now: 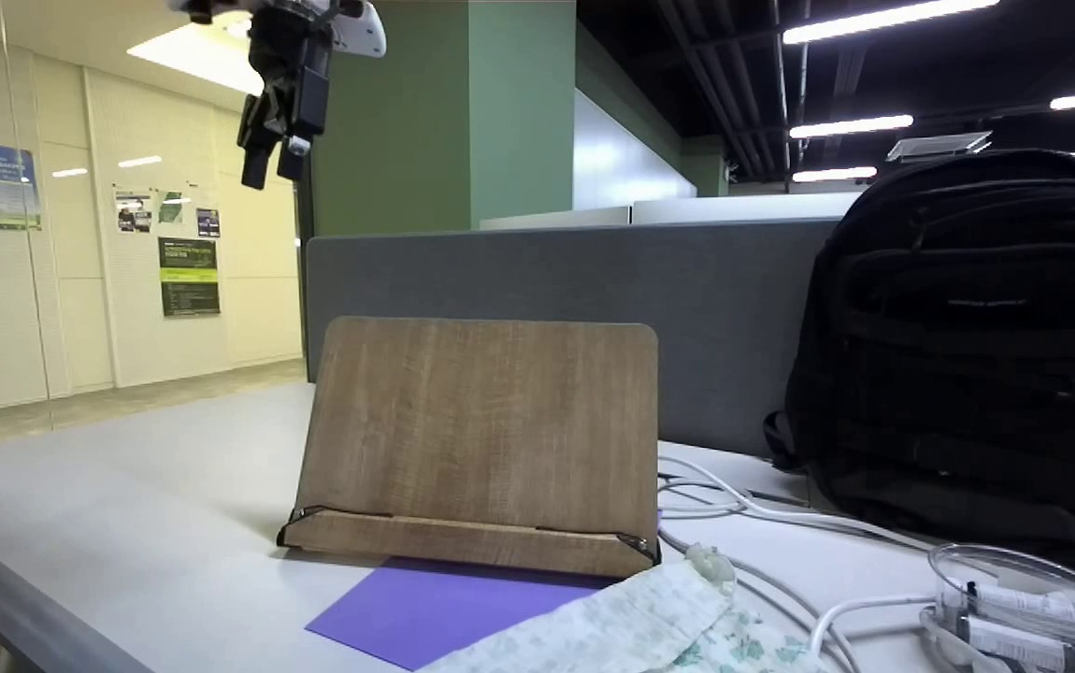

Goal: Hang the white cloth on the wooden board

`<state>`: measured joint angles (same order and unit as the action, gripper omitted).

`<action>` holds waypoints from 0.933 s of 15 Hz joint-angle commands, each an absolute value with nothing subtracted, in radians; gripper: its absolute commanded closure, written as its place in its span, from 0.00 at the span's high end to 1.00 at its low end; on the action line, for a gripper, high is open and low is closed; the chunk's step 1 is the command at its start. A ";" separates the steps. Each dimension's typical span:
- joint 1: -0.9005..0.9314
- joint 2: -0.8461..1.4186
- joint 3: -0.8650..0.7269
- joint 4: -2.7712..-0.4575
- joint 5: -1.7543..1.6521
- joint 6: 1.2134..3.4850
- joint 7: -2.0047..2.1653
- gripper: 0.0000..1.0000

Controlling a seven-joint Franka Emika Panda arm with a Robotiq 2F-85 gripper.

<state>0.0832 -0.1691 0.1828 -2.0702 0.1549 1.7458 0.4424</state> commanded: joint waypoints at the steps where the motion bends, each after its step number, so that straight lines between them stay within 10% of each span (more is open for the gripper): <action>1: 0.063 -0.247 0.142 -2.226 0.135 1.824 0.430 1.00; 14: -0.037 -0.362 0.074 -2.431 0.005 1.960 0.411 1.00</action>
